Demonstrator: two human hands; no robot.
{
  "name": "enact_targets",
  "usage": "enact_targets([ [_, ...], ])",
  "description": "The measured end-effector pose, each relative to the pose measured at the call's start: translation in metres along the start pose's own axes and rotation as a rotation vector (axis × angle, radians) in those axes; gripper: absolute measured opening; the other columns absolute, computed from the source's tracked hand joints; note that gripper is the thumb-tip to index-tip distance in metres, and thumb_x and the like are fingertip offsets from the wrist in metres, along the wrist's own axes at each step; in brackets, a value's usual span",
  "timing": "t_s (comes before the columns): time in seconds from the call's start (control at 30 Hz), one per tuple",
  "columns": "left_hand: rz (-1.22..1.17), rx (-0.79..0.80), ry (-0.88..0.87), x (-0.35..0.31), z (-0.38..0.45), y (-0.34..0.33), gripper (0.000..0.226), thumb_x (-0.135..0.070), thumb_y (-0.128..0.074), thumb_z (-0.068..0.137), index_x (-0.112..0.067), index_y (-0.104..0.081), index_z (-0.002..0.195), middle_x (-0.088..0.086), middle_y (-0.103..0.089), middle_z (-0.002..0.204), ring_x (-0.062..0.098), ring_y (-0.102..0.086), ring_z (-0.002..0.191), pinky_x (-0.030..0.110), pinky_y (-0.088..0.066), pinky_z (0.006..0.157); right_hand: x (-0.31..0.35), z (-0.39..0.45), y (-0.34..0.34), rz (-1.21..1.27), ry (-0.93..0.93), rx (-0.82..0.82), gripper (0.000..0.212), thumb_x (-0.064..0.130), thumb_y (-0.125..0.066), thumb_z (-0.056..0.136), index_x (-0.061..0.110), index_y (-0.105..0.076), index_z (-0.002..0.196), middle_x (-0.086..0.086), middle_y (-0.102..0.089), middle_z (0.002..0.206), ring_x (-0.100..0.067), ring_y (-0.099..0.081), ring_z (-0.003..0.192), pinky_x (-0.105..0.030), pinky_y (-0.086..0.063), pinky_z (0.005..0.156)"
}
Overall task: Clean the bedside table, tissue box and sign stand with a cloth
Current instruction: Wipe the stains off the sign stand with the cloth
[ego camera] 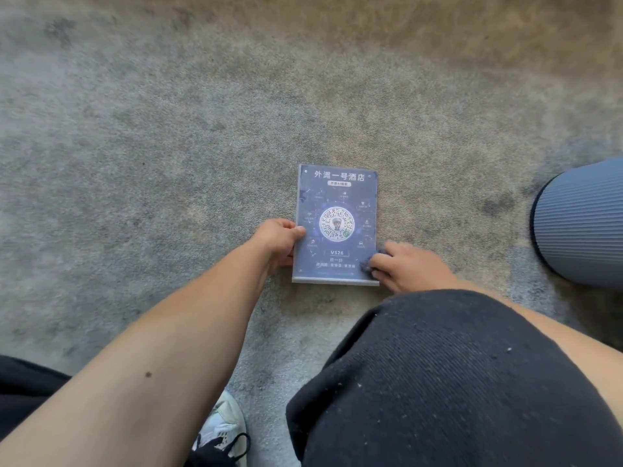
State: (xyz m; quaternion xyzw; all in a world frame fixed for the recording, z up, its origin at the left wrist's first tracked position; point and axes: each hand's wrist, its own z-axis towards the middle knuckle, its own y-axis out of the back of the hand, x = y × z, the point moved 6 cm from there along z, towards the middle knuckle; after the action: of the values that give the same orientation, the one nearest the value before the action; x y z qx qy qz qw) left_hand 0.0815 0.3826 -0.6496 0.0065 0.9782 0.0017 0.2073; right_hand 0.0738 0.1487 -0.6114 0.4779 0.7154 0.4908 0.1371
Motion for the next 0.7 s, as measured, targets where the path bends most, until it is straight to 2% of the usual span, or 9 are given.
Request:
enact_targets([
  [0.07,-0.003,0.006,0.0,0.0,0.001,0.0,0.012,-0.016,-0.051,0.101,-0.009,-0.058,0.096,0.012,-0.07,0.093,0.023,-0.07,0.077,0.038,-0.058,0.063,-0.02,-0.011,0.003,-0.019,-0.117,-0.016,0.027,0.043,-0.046,0.095,0.024,-0.06,0.107,-0.003,-0.058,0.105,-0.027,-0.057,0.093,-0.04,-0.054,0.064],
  [0.13,-0.001,0.016,-0.003,0.0,0.0,0.0,0.012,-0.016,-0.051,0.101,-0.009,-0.058,0.095,0.012,-0.071,0.093,0.024,-0.07,0.079,0.04,-0.059,0.067,-0.019,-0.014,0.014,0.039,-0.197,-0.115,0.026,0.042,-0.049,0.094,0.023,-0.062,0.107,-0.003,-0.059,0.104,-0.027,-0.058,0.095,-0.039,-0.054,0.067],
  [0.23,0.002,0.017,-0.007,-0.001,-0.002,-0.001,0.013,-0.015,-0.051,0.101,-0.01,-0.057,0.09,0.012,-0.069,0.087,0.023,-0.069,0.072,0.037,-0.058,0.062,0.037,0.002,0.031,0.138,-0.057,-0.269,0.026,0.042,-0.059,0.088,0.023,-0.062,0.106,-0.005,-0.062,0.103,-0.027,-0.059,0.093,-0.034,-0.049,0.068],
  [0.33,0.042,-0.031,-0.05,-0.004,-0.006,-0.002,0.023,-0.013,-0.05,0.101,-0.012,-0.053,0.077,0.009,-0.058,0.068,0.009,-0.056,0.037,0.018,-0.045,0.038,0.114,0.031,0.016,0.065,0.145,-0.191,0.047,0.05,-0.074,0.072,0.02,-0.061,0.106,-0.008,-0.058,0.095,-0.031,-0.056,0.084,-0.04,-0.047,0.066],
  [0.37,0.056,-0.046,-0.056,-0.004,-0.006,-0.001,0.025,-0.013,-0.05,0.101,-0.012,-0.052,0.076,0.008,-0.054,0.065,0.006,-0.049,0.029,0.014,-0.039,0.034,0.129,0.038,0.008,0.009,0.176,-0.148,0.053,0.051,-0.078,0.067,0.019,-0.061,0.106,-0.009,-0.057,0.095,-0.031,-0.055,0.083,-0.041,-0.046,0.065],
  [0.43,0.075,-0.057,-0.058,-0.003,-0.004,0.001,0.024,-0.013,-0.051,0.1,-0.013,-0.052,0.076,0.007,-0.054,0.064,0.004,-0.045,0.026,0.013,-0.037,0.033,0.134,0.044,-0.002,-0.087,0.176,-0.117,0.058,0.051,-0.079,0.063,0.02,-0.06,0.108,-0.01,-0.058,0.096,-0.032,-0.054,0.083,-0.042,-0.044,0.063],
  [0.5,0.084,-0.059,-0.055,-0.002,-0.003,0.001,0.024,-0.015,-0.051,0.1,-0.014,-0.054,0.077,0.006,-0.057,0.065,0.004,-0.048,0.028,0.015,-0.039,0.035,0.123,0.043,-0.004,-0.095,0.194,-0.139,0.052,0.055,-0.071,0.072,0.024,-0.058,0.113,-0.011,-0.059,0.106,-0.032,-0.055,0.089,-0.043,-0.044,0.066],
  [0.6,0.092,-0.073,-0.068,-0.003,-0.003,0.0,0.025,-0.015,-0.051,0.1,-0.014,-0.054,0.075,0.006,-0.056,0.063,0.004,-0.047,0.027,0.014,-0.038,0.034,0.119,0.04,-0.006,-0.029,0.258,-0.161,0.048,0.065,-0.042,0.087,0.032,-0.061,0.115,-0.011,-0.058,0.12,-0.032,-0.054,0.101,-0.045,-0.045,0.075],
  [0.7,0.095,-0.079,-0.069,-0.004,-0.002,0.001,0.021,-0.016,-0.052,0.1,-0.013,-0.057,0.08,0.006,-0.058,0.065,0.007,-0.052,0.035,0.017,-0.042,0.036,0.126,0.041,-0.01,0.011,0.278,-0.169,0.044,0.063,-0.04,0.09,0.032,-0.064,0.109,-0.006,-0.059,0.119,-0.03,-0.053,0.101,-0.044,-0.045,0.076],
])
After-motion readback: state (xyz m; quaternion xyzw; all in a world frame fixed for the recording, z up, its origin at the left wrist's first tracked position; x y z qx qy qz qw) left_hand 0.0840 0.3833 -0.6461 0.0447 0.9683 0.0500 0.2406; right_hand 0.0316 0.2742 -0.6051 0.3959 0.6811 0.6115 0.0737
